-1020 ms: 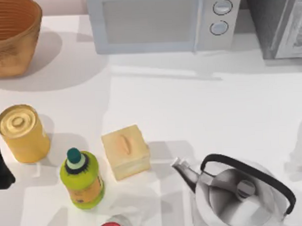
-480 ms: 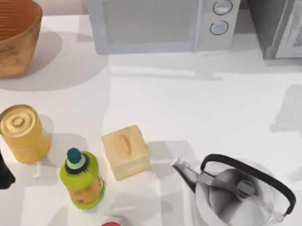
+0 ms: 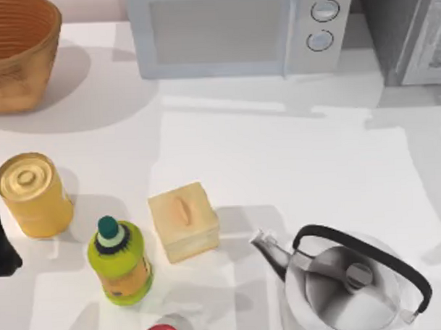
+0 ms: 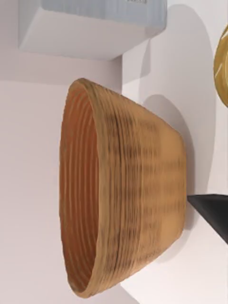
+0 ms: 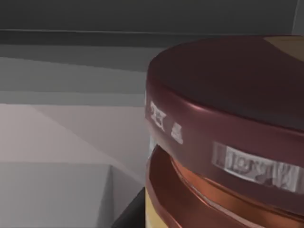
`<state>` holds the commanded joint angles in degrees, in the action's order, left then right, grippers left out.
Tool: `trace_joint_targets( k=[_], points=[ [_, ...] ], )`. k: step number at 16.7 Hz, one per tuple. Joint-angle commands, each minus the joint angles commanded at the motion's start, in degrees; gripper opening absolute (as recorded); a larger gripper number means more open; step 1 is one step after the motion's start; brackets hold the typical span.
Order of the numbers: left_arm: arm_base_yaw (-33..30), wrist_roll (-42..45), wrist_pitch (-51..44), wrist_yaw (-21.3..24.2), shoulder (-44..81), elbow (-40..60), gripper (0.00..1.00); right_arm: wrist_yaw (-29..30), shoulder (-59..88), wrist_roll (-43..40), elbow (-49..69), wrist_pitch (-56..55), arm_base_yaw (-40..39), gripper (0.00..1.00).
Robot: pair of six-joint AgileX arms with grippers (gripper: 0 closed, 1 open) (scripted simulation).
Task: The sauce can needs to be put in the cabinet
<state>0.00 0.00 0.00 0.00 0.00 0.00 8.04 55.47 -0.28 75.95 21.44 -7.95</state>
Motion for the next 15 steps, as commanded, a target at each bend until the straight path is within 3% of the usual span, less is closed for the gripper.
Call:
trace_joint_targets(
  k=[8,15],
  points=[
    [0.0,0.0,0.0,0.0,0.0,0.0,1.00,2.9,18.4,0.5,25.8,7.0,-2.5,0.00],
    [0.0,0.0,0.0,0.0,0.0,0.0,1.00,3.5,22.0,1.3,30.9,8.4,-3.0,0.00]
  ],
)
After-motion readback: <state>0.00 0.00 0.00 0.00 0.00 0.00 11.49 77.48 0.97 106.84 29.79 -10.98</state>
